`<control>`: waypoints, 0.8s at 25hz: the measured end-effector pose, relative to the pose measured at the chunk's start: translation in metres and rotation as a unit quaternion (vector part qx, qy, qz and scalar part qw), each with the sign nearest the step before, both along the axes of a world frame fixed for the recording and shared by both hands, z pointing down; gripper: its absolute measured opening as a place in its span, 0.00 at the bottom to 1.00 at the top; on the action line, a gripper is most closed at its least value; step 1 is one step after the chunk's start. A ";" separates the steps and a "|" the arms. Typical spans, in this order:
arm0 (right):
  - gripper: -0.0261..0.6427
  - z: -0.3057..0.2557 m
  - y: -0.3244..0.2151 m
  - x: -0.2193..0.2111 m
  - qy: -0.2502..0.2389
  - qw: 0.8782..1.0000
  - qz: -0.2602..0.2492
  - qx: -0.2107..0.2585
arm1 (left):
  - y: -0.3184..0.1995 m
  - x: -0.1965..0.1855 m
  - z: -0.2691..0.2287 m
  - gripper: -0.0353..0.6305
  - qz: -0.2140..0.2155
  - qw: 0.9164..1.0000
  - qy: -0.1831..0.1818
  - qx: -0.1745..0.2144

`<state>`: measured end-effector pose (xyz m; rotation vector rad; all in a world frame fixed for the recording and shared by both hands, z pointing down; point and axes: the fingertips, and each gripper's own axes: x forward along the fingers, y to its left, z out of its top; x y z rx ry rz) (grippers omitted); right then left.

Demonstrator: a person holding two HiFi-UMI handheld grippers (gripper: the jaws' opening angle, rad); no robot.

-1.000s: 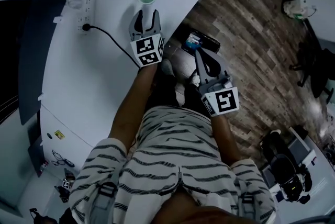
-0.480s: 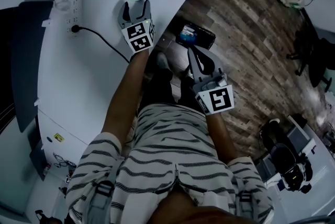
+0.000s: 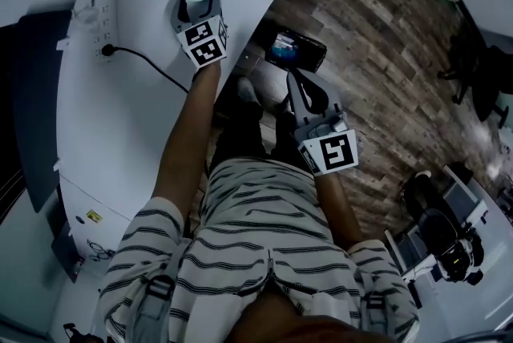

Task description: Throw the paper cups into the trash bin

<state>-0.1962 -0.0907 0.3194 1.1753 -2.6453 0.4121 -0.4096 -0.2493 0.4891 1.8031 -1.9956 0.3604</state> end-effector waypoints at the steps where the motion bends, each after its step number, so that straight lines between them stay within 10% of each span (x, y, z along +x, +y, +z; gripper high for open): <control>1: 0.06 0.001 0.000 0.000 0.002 1.000 0.001 0.000 | -0.002 -0.001 0.002 0.54 0.000 1.000 -0.002 -0.003; 20: 0.06 -0.002 0.001 0.013 0.008 0.999 0.040 0.004 | -0.009 -0.001 -0.006 0.45 0.023 1.000 -0.019 0.007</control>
